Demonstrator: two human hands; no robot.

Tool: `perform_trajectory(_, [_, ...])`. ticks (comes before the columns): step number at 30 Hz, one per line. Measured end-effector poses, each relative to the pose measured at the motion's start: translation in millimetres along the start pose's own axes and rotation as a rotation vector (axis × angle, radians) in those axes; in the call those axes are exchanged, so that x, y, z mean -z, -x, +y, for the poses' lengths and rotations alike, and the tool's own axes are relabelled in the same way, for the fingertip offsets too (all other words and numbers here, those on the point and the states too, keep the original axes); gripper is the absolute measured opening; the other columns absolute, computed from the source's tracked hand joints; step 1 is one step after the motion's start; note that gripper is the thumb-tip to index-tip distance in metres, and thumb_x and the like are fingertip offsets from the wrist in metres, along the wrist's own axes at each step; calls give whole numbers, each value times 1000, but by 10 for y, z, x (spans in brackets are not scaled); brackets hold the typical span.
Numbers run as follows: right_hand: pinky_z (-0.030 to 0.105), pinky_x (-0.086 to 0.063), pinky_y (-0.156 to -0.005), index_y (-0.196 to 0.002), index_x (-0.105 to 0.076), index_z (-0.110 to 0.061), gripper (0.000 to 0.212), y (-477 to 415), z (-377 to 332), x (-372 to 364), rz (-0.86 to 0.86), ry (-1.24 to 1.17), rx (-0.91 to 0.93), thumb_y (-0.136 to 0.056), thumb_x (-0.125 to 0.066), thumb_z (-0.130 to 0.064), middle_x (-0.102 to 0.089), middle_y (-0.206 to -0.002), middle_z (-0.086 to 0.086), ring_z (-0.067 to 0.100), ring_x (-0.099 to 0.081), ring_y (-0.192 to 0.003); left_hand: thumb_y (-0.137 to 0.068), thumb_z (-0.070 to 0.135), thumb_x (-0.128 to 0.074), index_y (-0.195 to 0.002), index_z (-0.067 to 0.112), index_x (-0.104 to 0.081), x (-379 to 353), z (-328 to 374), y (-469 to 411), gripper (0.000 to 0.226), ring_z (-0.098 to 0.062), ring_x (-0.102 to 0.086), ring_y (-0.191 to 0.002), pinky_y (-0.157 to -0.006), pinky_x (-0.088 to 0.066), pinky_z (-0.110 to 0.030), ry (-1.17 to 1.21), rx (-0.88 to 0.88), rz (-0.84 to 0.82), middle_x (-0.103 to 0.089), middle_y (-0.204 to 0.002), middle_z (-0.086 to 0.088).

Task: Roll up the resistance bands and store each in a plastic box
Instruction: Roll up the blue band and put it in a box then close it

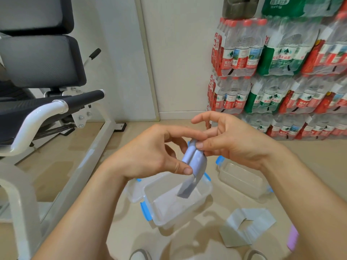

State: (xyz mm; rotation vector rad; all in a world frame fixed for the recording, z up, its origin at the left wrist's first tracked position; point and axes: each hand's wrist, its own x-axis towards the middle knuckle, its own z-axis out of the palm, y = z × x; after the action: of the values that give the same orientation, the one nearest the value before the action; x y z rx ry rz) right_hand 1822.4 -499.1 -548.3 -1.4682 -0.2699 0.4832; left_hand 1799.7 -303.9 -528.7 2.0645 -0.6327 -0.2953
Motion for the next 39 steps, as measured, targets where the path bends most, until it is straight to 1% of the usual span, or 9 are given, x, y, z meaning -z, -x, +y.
perform_trajectory(4, [23, -50, -58, -114, -56, -15, 49, -10, 7, 7, -45, -11, -31, -71, -70, 2, -69, -83, 12, 14, -62, -66, -57, -7, -84, -101, 33, -69, -8, 31, 7, 60, -10, -59, -76, -72, -55, -23, 52, 9, 47, -70, -88, 16])
perform_trajectory(9, [21, -51, -57, -105, -66, -14, 33, 16, -3, 5, -106, 35, -45, -73, -73, -8, -67, -83, 3, 8, -62, -69, -55, -8, -84, -103, 30, -68, -3, 34, 15, 63, -11, -60, -78, -78, -56, -28, 10, -8, 55, -69, -89, 18])
perform_trajectory(13, [18, -49, -60, -110, -69, -7, 35, 19, 15, -52, -88, 113, -27, -76, -72, -14, -70, -86, 0, 3, -63, -73, -57, -9, -83, -119, 34, -60, 21, 23, 21, 79, -23, -61, -91, -84, -55, -34, -26, -8, 17, -70, -104, 14])
perform_trajectory(16, [17, -50, -58, -107, -70, -6, 29, -18, 44, -100, 22, 62, 0, -77, -71, -8, -69, -83, 5, 6, -62, -71, -63, -16, -77, -128, 38, -51, 44, -15, 25, 89, -14, -62, -83, -78, -56, -30, 39, -22, 46, -67, -114, 8])
perform_trajectory(20, [18, -52, -57, -88, -72, -8, 14, -51, 45, -115, 224, -98, 86, -78, -68, 1, -71, -76, 9, 12, -66, -68, -68, 11, -78, -117, 28, -61, 39, -84, -12, 54, -15, -66, -76, -75, -58, -28, 243, 34, 320, -70, -106, -1])
perform_trajectory(23, [19, -54, -57, -80, -70, -8, 11, -61, 53, -173, 279, -123, 133, -77, -70, 2, -72, -72, 7, 14, -68, -69, -75, 30, -69, -97, 14, -72, -33, -98, -57, 27, -13, -69, -75, -72, -59, -28, 248, 129, 349, -76, -85, -5])
perform_trajectory(30, [21, -55, -58, -85, -73, -9, 4, -49, 53, -231, 309, 3, 142, -82, -69, -8, -72, -76, 3, 10, -67, -68, -79, 10, -73, -88, 7, -76, -59, -148, -102, 10, -13, -71, -67, -59, -55, -21, 258, 168, 462, -76, -76, -6])
perform_trajectory(35, [20, -53, -58, -97, -74, -5, 17, -36, 29, -200, 257, 83, 69, -85, -68, -15, -74, -85, 10, 12, -67, -71, -76, 6, -76, -86, 7, -75, -68, -153, -111, 10, -14, -72, -69, -63, -57, -22, 236, 200, 490, -76, -76, -6])
perform_trajectory(39, [18, -50, -53, -88, -74, -5, 10, -32, 29, -176, 269, 114, 43, -81, -71, -11, -71, -69, 2, 7, -64, -59, -75, 7, -76, -88, 7, -75, -76, -161, -110, 13, -16, -73, -72, -67, -59, -23, 218, 213, 485, -76, -79, -8])
